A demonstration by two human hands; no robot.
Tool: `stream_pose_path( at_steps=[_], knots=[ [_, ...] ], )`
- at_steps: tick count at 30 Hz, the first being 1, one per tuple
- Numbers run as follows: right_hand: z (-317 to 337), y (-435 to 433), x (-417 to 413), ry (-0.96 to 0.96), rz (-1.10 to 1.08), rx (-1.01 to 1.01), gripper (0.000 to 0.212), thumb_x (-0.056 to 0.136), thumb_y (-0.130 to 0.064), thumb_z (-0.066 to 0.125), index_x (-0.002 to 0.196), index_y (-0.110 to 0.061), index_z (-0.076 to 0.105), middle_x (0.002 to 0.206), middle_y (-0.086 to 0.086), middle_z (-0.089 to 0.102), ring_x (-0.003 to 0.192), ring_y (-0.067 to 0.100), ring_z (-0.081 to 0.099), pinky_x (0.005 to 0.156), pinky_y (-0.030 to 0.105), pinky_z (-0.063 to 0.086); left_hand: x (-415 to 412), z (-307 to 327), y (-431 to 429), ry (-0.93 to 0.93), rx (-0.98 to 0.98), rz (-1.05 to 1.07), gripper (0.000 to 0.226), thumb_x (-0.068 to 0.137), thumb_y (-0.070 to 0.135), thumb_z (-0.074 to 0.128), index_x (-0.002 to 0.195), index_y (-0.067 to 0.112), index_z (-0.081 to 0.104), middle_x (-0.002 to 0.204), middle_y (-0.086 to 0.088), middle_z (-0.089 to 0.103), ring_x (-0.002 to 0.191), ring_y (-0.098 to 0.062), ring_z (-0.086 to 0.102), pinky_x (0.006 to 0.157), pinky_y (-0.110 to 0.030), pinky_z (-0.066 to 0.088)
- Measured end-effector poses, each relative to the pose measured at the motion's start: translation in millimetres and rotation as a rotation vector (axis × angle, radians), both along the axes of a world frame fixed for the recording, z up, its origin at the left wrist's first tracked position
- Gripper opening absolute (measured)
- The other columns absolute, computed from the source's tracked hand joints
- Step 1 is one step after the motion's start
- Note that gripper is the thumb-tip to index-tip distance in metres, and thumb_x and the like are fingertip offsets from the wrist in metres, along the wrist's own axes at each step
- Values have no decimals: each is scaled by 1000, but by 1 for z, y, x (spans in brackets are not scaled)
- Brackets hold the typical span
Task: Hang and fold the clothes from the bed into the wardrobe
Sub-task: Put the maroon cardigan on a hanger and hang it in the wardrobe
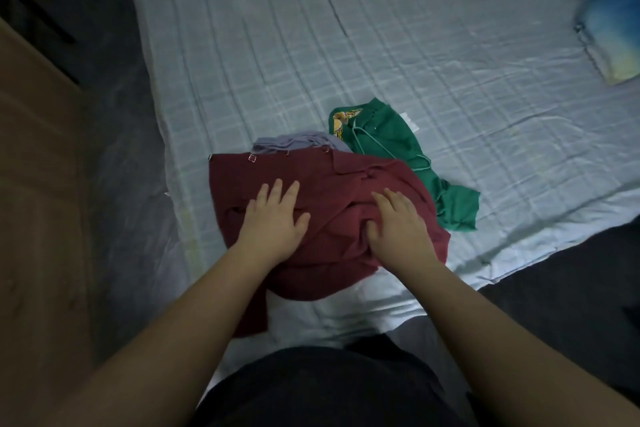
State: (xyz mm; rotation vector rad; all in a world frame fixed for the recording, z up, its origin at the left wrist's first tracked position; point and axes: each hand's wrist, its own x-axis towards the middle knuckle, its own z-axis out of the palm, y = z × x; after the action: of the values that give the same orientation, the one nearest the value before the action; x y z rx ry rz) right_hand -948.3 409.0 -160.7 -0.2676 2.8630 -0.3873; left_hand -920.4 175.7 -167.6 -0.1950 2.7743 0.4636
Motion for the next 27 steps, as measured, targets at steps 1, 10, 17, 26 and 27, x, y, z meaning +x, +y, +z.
stream_pose_path(
  at_steps=[1,10,17,26,27],
  knots=[
    [-5,6,-12,-17,-4,-8,61,86,-30,50,145,-17,44,153,10,40,142,31,32,111,49,34,-11,-4,6,-17,-2,-12,70,98,53,38,158,27,13,165,-11,14,151,-34,12,120,-51,18],
    [-83,88,-129,-166,-115,-26,59,85,-28,58,142,-14,47,149,12,45,137,33,38,109,51,38,-158,-59,96,-112,-1,-178,69,98,49,39,158,25,14,165,-10,16,150,-33,14,120,-50,21],
    [-171,140,-199,-308,-302,-104,54,85,-29,60,135,-12,46,132,10,52,123,34,47,98,50,42,-257,-151,173,-165,27,-371,74,95,47,50,156,21,19,163,-13,20,149,-35,16,120,-50,22],
    [-266,178,-224,-518,-368,-203,71,83,-46,70,139,-12,42,133,12,48,122,34,47,100,47,44,-335,-249,234,-260,-148,-645,91,85,53,66,156,20,20,163,-7,21,151,-30,11,122,-51,10],
    [-270,179,-224,-505,-364,-247,65,82,-43,71,133,-11,46,127,12,50,117,34,49,99,45,44,-339,-252,234,-266,-167,-670,90,83,54,68,154,19,25,159,-9,28,149,-32,17,121,-52,12]
  ],
)
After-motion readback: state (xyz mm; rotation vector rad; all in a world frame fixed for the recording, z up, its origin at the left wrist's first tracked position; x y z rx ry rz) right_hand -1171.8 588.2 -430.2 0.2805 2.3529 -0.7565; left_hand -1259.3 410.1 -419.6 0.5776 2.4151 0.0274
